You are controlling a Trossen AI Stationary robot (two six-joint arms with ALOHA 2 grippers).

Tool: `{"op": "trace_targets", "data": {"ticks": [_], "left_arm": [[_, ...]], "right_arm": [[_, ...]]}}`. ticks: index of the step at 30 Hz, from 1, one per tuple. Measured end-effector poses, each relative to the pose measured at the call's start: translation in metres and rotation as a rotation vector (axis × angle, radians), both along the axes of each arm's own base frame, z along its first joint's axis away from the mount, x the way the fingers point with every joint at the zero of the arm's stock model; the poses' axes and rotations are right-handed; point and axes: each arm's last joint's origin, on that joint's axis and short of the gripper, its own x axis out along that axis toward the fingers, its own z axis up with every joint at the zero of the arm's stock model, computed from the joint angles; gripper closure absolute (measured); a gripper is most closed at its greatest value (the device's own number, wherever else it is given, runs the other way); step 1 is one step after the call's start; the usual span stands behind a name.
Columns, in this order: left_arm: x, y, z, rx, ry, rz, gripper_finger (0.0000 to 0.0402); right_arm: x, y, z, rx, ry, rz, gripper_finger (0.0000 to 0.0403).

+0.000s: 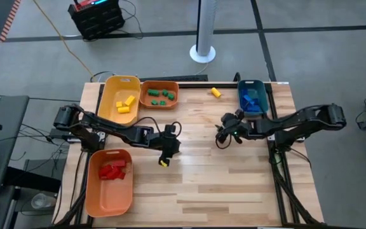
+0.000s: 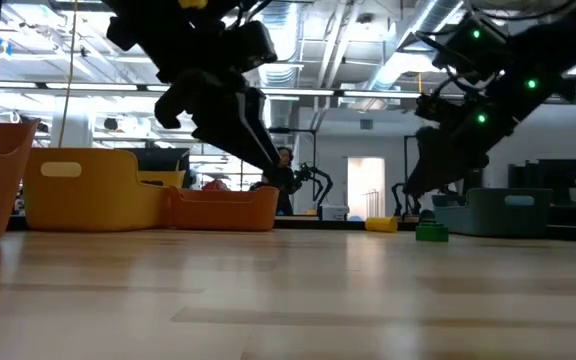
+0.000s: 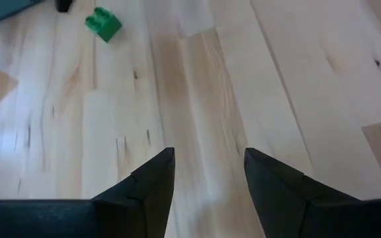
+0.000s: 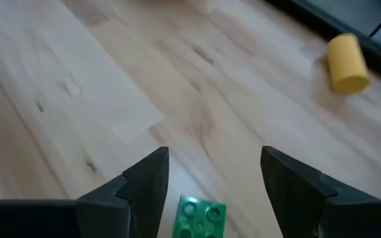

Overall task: Sort blocks
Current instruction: Put the green game piece into the top orange bin

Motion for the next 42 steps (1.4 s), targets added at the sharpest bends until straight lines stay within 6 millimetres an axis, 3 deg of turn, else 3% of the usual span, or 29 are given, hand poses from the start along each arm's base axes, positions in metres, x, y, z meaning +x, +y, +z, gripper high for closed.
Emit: {"op": "trace_targets", "data": {"ticks": [6,21,42], "left_arm": [[0.0,-0.001,0.0,-0.018,-0.006,0.004,0.0226],[0.0,-0.001,0.001,-0.026,-0.011,0.011,0.0226],[0.001,-0.001,0.002,-0.024,-0.024,0.009,0.0226]], "right_arm": [[-0.013,-0.001,-0.022,0.032,-0.011,0.003,0.0153],[-0.029,0.004,-0.042,0.057,-0.075,-0.001,0.0153],[-0.032,0.005,-0.047,0.147,-0.027,0.079,0.0154]]}}
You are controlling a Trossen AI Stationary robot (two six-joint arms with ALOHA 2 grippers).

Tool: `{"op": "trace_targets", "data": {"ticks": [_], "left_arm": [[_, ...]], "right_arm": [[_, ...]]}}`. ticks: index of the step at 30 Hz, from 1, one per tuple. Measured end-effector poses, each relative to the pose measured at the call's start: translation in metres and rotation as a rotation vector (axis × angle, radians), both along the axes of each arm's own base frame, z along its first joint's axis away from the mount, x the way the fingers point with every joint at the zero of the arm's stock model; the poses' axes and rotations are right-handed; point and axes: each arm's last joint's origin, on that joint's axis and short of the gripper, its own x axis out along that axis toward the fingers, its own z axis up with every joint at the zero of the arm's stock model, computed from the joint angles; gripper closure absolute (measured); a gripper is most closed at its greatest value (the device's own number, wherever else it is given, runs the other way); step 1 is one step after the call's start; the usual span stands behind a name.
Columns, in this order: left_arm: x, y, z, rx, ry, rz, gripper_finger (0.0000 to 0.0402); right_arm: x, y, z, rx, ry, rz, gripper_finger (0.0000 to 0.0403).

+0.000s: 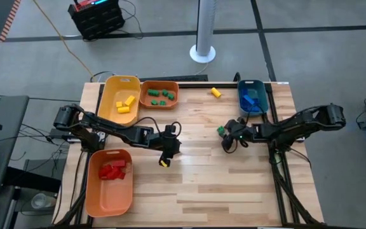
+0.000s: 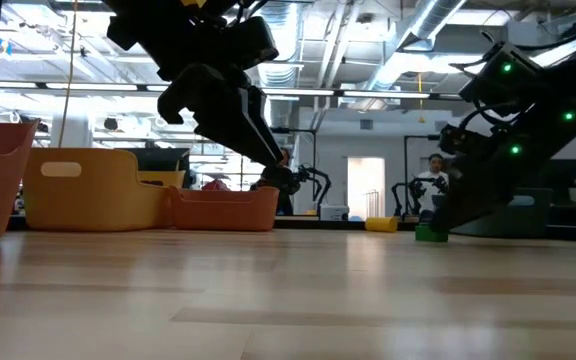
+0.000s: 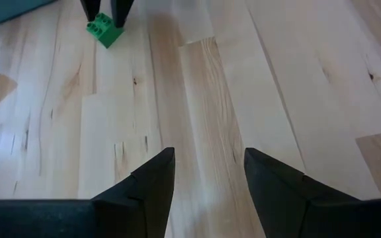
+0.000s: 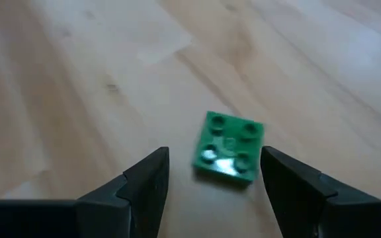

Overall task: Sort blocks
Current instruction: Put the green game piece into the top orange bin

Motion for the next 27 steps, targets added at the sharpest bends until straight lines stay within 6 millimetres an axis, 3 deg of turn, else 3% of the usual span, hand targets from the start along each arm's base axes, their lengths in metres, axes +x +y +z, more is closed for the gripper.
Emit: {"op": "trace_targets", "data": {"ticks": [11,16,22,27], "left_arm": [[0.0,0.0,0.0,0.002,0.004,-0.002,0.0226],[0.0,0.0,0.0,0.023,0.006,-0.01,0.0226],[0.0,0.0,0.0,0.026,0.006,-0.006,0.0226],[0.0,0.001,0.0,0.025,0.005,-0.004,0.0226]], "right_arm": [[0.011,0.0,0.011,-0.002,-0.007,0.04,0.0154],[0.032,0.006,0.041,-0.058,0.049,0.037,0.0154],[0.055,0.002,0.102,-0.101,0.155,0.05,0.0154],[0.059,0.001,0.113,-0.068,0.161,0.102,0.0154]]}}
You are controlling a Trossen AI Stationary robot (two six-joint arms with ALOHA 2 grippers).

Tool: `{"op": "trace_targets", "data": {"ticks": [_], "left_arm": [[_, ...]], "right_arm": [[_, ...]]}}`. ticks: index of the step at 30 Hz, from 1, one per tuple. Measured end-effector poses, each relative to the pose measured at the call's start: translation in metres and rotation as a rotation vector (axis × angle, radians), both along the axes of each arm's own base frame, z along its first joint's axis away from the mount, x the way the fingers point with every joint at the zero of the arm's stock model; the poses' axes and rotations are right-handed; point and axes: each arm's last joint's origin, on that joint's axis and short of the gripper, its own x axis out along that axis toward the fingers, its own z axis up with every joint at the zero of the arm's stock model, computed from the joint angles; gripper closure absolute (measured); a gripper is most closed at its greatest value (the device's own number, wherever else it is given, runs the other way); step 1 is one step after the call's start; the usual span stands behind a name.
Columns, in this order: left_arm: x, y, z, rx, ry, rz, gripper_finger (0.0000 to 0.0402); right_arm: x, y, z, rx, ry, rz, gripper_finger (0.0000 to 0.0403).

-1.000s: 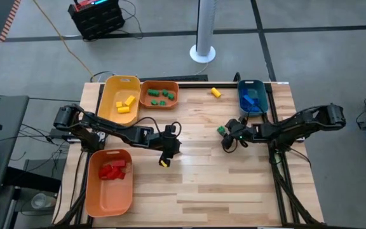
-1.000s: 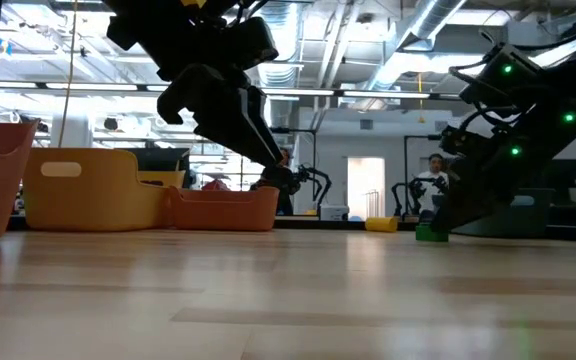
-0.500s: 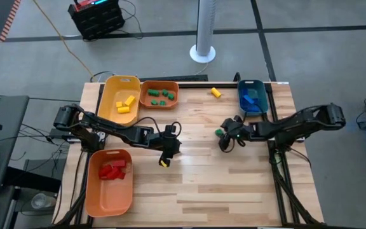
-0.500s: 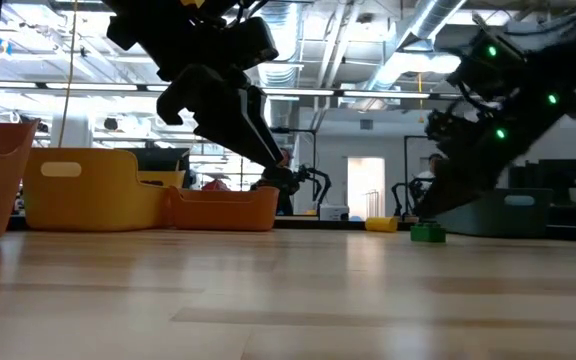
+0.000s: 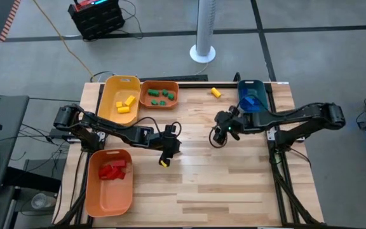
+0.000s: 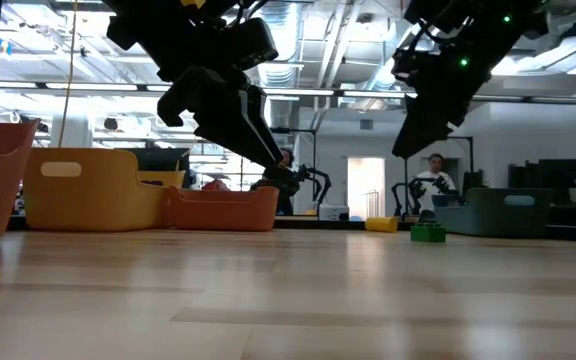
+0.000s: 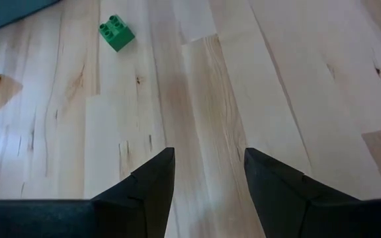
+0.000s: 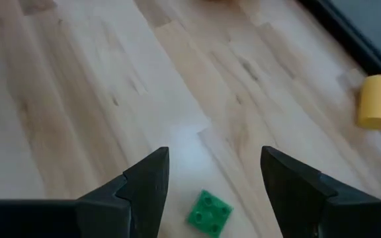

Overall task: Sort blocks
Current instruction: Put the green game piece into the top orange bin

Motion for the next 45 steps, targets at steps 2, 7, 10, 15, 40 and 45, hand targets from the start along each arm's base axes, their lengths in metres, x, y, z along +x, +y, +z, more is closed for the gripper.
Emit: {"op": "trace_targets", "data": {"ticks": [2,7,10,15,40,45], "left_arm": [[0.0,0.0,0.0,-0.005,0.0,0.004,0.0226],[0.0,0.0,0.0,-0.003,0.004,0.007,0.0226],[-0.001,0.0,-0.001,-0.003,0.018,0.008,0.0226],[-0.002,0.0,-0.002,-0.01,0.021,0.016,0.0226],[-0.004,0.0,-0.004,-0.02,0.056,0.028,0.0226],[-0.006,0.001,-0.006,-0.028,0.075,0.039,0.0226]], "right_arm": [[0.002,0.003,-0.007,0.003,-0.004,-0.004,0.0154],[0.015,0.011,-0.04,-0.048,0.056,-0.015,0.0154],[0.02,0.014,-0.058,-0.038,0.118,-0.023,0.0154],[0.023,0.018,-0.068,-0.048,0.133,-0.051,0.0154],[0.017,0.021,-0.051,-0.121,0.068,-0.094,0.0154],[0.017,0.021,-0.051,-0.115,0.064,-0.101,0.0154]]}}
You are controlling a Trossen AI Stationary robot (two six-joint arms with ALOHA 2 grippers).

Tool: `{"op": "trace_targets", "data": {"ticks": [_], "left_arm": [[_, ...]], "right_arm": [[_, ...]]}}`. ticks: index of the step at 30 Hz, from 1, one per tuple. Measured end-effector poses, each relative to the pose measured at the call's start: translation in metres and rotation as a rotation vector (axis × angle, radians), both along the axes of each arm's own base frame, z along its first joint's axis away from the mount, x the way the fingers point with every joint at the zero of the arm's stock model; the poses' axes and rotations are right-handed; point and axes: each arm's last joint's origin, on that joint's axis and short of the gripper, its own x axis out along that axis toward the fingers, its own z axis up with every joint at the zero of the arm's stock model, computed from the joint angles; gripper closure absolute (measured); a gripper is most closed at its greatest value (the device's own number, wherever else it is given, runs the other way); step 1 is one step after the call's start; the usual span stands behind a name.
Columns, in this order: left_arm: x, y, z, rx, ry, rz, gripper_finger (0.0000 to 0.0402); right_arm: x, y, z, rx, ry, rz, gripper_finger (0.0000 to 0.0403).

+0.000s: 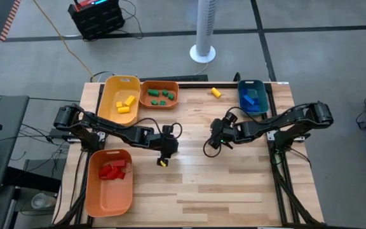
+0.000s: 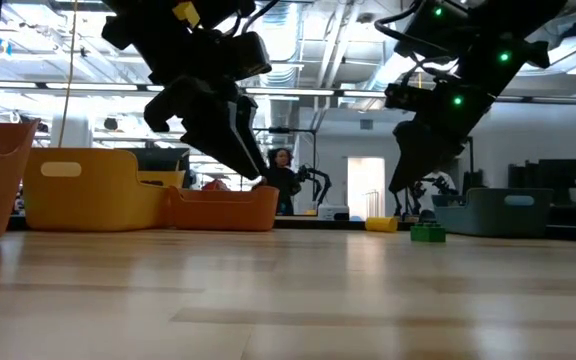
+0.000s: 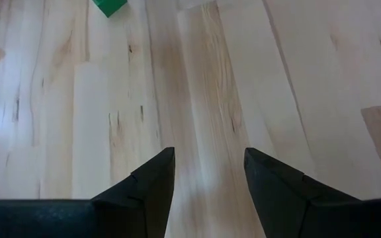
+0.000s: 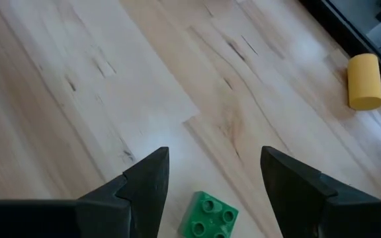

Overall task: Sort blocks
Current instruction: Put the green game piece into the top orange bin

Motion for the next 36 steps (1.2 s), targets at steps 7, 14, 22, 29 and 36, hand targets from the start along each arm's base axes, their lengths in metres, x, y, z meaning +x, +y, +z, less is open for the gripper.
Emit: {"op": "trace_targets", "data": {"ticks": [7,14,22,29,36], "left_arm": [[-0.003,-0.001,-0.003,-0.003,0.04,0.004,0.0226],[-0.004,-0.001,-0.003,-0.012,0.044,0.015,0.0226],[-0.004,-0.001,-0.004,-0.014,0.05,0.018,0.0226],[-0.004,-0.001,-0.004,-0.017,0.051,0.021,0.0226],[-0.005,-0.001,-0.004,-0.02,0.057,0.026,0.0226]], "right_arm": [[-0.011,-0.003,-0.015,0.048,-0.016,-0.088,0.0154],[-0.023,-0.003,-0.032,0.135,-0.022,-0.106,0.0153],[-0.023,-0.003,-0.034,0.194,-0.039,-0.131,0.0153],[-0.019,-0.008,-0.048,0.198,0.0,-0.152,0.0153],[-0.018,-0.012,-0.054,0.213,0.018,-0.174,0.017]]}}
